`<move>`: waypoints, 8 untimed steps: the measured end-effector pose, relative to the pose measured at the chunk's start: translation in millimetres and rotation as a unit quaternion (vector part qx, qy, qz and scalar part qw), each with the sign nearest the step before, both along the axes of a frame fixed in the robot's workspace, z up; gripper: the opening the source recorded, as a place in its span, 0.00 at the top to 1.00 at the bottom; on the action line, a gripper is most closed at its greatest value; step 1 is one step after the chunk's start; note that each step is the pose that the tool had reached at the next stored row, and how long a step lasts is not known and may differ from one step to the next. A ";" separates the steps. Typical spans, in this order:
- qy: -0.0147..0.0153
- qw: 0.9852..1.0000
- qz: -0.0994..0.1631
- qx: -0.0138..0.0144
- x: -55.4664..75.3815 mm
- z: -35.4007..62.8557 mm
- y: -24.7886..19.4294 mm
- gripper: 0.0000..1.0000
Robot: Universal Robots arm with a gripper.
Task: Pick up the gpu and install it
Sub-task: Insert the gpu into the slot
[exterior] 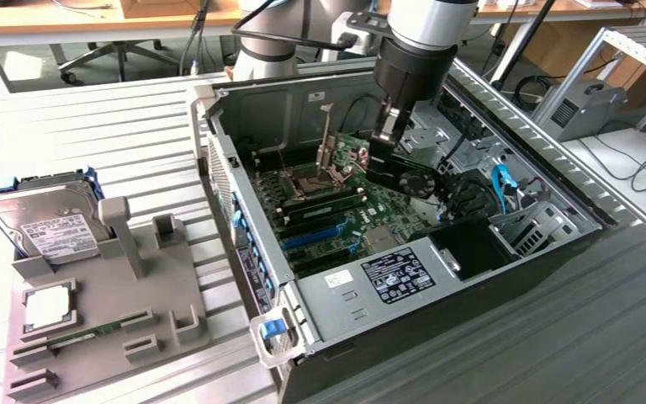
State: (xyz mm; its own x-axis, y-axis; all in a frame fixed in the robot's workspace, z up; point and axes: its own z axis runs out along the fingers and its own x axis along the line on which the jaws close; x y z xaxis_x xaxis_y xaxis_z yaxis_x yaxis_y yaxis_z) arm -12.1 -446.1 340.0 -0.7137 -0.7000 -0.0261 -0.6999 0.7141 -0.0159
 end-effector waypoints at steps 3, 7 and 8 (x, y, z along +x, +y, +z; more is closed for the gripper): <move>0.000 1.000 0.006 0.000 0.0 0.0 0.0 0.71; 0.000 1.000 0.015 0.000 0.0 0.0 0.0 0.71; 0.000 1.000 0.017 0.000 0.0 0.0 0.0 0.71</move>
